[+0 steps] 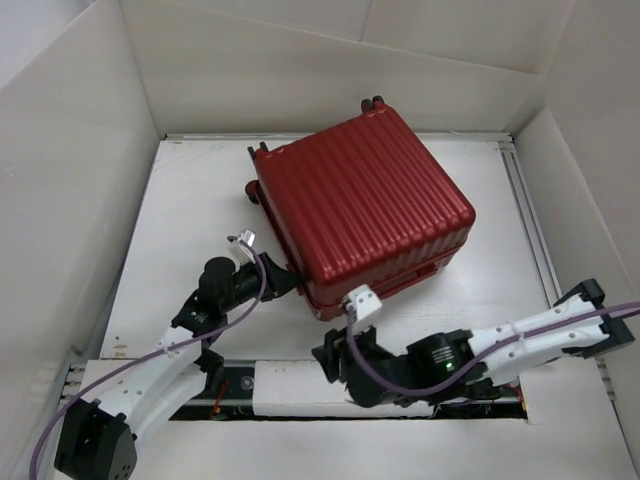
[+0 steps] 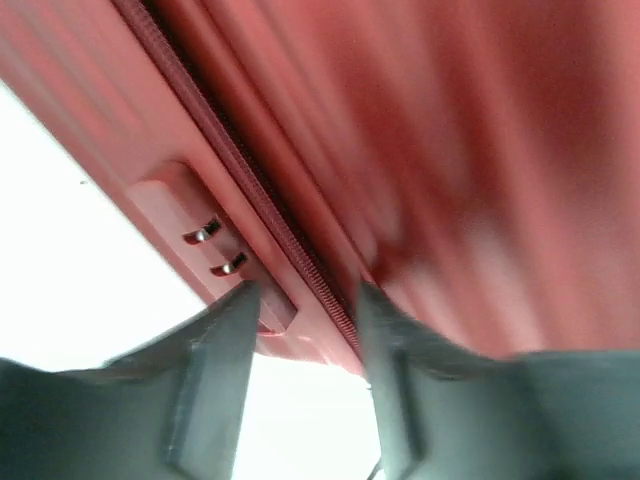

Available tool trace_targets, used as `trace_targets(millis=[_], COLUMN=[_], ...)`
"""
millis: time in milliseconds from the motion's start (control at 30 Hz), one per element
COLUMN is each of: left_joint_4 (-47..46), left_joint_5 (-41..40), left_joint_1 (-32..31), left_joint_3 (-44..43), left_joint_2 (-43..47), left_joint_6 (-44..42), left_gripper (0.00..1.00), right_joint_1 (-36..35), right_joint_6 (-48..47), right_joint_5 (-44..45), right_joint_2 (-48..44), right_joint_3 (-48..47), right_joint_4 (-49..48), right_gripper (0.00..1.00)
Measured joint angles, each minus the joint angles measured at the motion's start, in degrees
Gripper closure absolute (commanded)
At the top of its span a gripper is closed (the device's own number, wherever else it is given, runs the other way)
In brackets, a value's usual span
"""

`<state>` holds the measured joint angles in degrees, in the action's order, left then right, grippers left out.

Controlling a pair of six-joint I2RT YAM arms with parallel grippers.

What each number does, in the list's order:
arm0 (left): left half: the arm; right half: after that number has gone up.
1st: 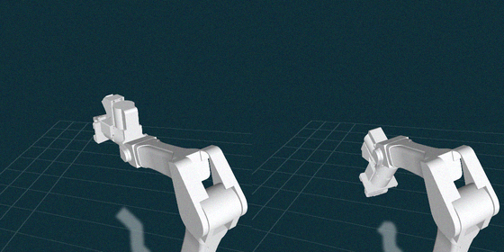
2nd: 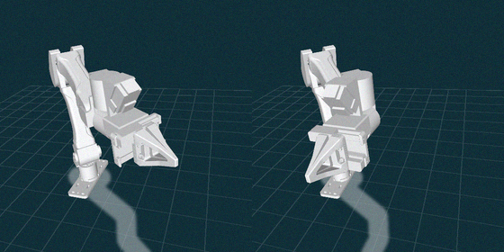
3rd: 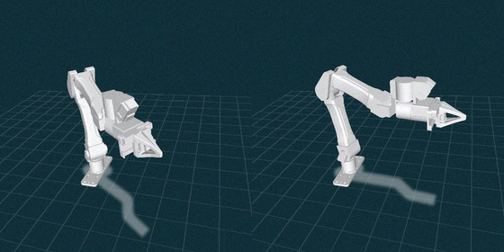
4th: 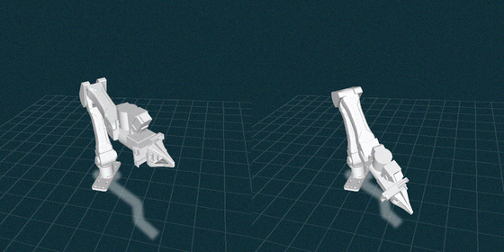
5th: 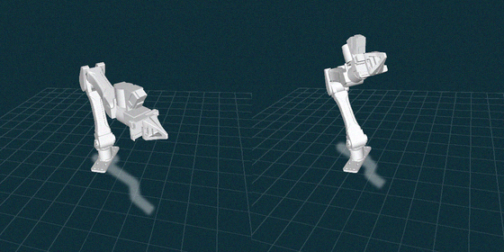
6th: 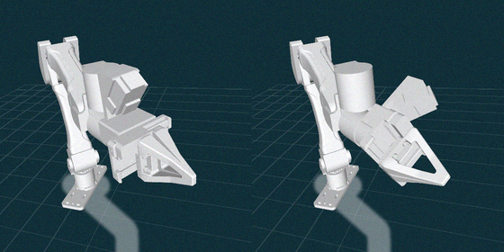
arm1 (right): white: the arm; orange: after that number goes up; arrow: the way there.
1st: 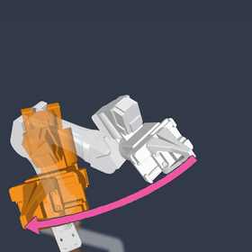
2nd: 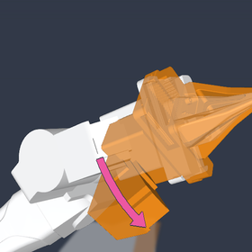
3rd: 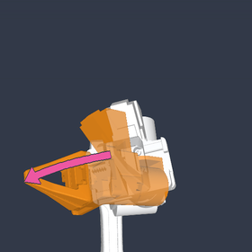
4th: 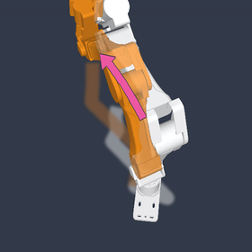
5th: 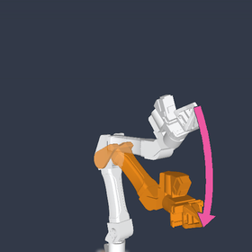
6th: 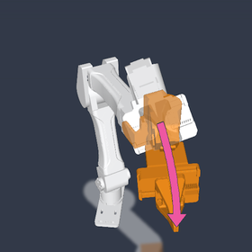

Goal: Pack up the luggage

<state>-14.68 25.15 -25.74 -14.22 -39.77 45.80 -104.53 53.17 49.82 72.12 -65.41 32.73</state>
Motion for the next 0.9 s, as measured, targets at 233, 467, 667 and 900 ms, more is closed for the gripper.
trace_targets(millis=[233,467,667,900], left_joint_4=[11.78,9.27,6.62,7.15], left_joint_5=[-13.07,-21.49,-16.15,-9.14], left_joint_1=[-0.09,2.84,17.25,30.36], left_joint_3=[-15.32,-38.80,-39.87,-46.03], left_joint_2=[7.91,-5.31,-24.44,-38.91], left_joint_6=[-3.41,-3.15,3.21,6.45], left_gripper=[0.26,0.25,0.26,0.28], right_joint_1=[10.58,34.01,64.81,92.30], right_joint_6=[1.29,-2.47,-8.55,-15.82], right_joint_5=[4.17,5.49,1.86,-12.02], right_joint_2=[-12.44,-22.62,-25.27,-21.29], right_joint_3=[-0.09,-0.28,1.16,11.52], right_joint_4=[8.76,13.53,14.34,5.84], right_gripper=[0.70,1.00,1.00,1.00])
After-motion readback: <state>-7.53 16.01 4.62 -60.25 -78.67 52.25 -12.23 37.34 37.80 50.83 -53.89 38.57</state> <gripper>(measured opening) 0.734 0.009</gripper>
